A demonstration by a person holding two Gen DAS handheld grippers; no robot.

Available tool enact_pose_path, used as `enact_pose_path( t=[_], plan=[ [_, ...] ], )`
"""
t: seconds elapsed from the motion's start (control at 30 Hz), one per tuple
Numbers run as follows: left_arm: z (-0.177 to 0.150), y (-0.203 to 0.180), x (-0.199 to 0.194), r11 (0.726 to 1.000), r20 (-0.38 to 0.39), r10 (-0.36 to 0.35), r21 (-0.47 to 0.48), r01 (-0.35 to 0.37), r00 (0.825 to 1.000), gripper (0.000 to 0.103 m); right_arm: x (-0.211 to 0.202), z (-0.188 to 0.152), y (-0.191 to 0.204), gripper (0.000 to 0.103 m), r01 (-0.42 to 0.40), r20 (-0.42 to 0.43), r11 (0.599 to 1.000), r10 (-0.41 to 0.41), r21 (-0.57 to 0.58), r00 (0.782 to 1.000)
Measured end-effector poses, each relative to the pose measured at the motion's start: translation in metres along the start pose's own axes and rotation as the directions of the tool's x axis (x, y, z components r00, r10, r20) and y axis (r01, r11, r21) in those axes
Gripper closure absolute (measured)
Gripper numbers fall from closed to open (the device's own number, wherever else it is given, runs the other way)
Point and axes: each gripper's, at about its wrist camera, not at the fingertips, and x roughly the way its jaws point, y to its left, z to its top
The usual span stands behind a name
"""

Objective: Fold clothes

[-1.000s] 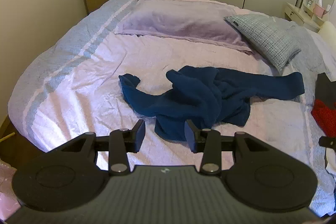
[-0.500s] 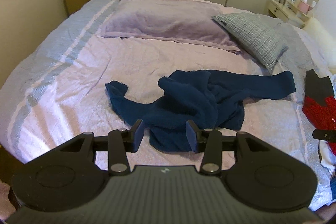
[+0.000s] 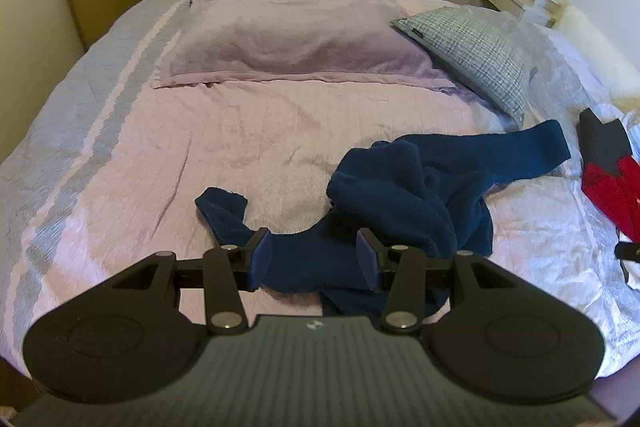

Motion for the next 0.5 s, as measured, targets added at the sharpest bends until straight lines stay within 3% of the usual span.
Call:
enact_pose_path(
  t=[0.5],
  plan=[
    [-0.005,0.037,0.015,0.999,-0.025,-0.04,-0.033,0.039,0.999,0.06,-0.002,-0.008,0.002,0.046,0.089,0.002,0.995,-0.089,0.042,0.996]
  ],
)
